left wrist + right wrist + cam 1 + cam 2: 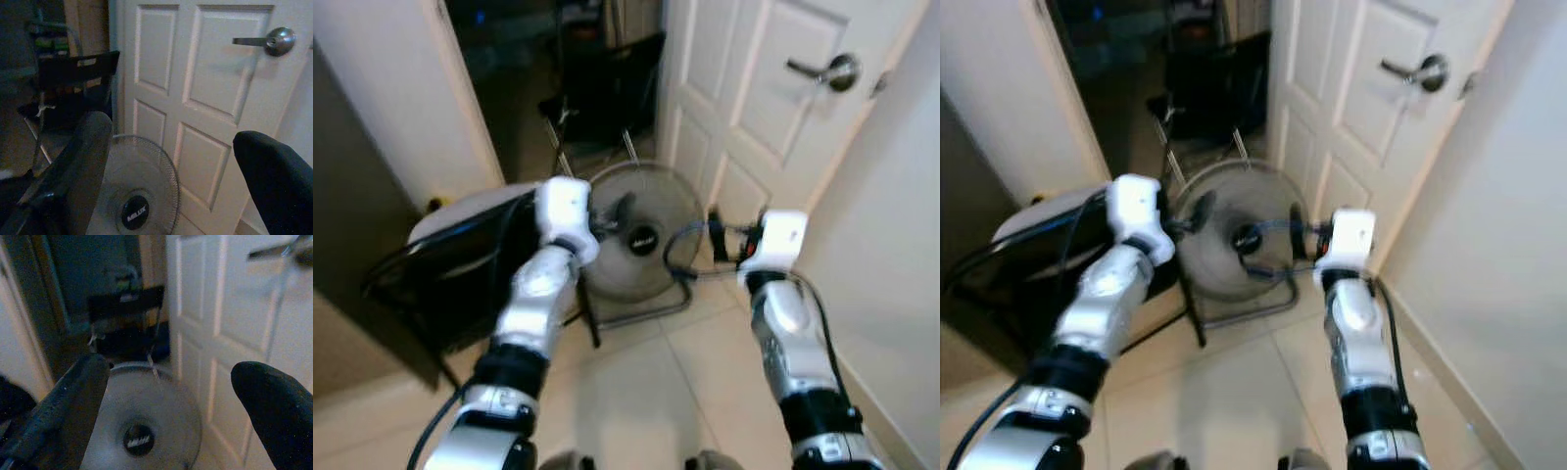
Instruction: Clean up the room
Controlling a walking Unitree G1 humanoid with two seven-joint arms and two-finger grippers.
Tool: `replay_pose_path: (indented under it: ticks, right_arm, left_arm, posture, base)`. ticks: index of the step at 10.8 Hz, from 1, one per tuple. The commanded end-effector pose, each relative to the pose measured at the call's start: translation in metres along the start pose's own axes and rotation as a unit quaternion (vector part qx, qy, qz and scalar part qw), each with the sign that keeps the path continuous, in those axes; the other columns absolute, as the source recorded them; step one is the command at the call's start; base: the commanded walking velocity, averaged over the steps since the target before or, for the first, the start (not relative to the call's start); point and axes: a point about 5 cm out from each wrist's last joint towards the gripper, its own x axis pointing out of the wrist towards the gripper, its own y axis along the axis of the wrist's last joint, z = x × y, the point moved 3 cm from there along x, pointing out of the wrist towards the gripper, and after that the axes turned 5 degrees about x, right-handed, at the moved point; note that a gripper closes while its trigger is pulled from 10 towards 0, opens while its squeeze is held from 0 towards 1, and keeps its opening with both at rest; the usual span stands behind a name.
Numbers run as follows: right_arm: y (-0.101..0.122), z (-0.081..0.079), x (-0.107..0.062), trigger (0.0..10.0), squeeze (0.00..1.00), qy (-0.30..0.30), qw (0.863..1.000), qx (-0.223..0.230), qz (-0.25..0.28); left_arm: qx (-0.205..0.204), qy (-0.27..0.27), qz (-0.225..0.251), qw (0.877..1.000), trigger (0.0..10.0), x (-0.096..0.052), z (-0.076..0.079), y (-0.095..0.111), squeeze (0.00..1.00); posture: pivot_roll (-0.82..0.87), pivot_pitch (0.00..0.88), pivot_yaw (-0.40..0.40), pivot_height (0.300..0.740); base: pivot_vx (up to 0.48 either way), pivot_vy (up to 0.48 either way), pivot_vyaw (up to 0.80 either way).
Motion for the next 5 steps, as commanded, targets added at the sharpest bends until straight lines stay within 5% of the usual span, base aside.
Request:
replay_pose_path:
  ticks: [1, 2, 4, 5]
  right_arm:
    - [-0.009, 0.009, -0.006, 10.0, 0.00, -0.019, 1.000, 0.009, -0.015]
    - [-0.008, 0.013, -0.009, 10.0, 1.00, -0.030, 0.999, 0.020, -0.013]
    - [0.005, 0.036, -0.031, 10.0, 1.00, -0.071, 0.997, -0.016, 0.031]
    - [0.003, 0.051, -0.043, 10.0, 0.00, -0.085, 0.996, -0.021, 0.028]
  left_arm:
    - [0.003, 0.019, -0.021, 1.000, 10.0, -0.006, -0.009, -0.012, 0.00]
    - [-0.009, 0.025, -0.009, 1.000, 10.0, -0.007, -0.012, -0.007, 1.00]
    - [0.032, 0.037, 0.035, 0.998, 10.0, -0.025, -0.028, 0.005, 0.99]
    - [0.040, 0.079, 0.017, 0.996, 10.0, -0.039, -0.046, -0.005, 0.00]
  posture:
    - [-0.17, 0.000, 0.052, 0.705]
    - [-0.17, 0.000, 0.051, 0.705]
    - [-0.16, 0.000, 0.036, 0.705]
    - [-0.16, 0.000, 0.027, 0.705]
  base:
    - [0.000, 0.000, 0.00]
    - [0.000, 0.000, 0.00]
    - [0.000, 0.000, 0.00]
    - [0.000, 0.000, 0.00]
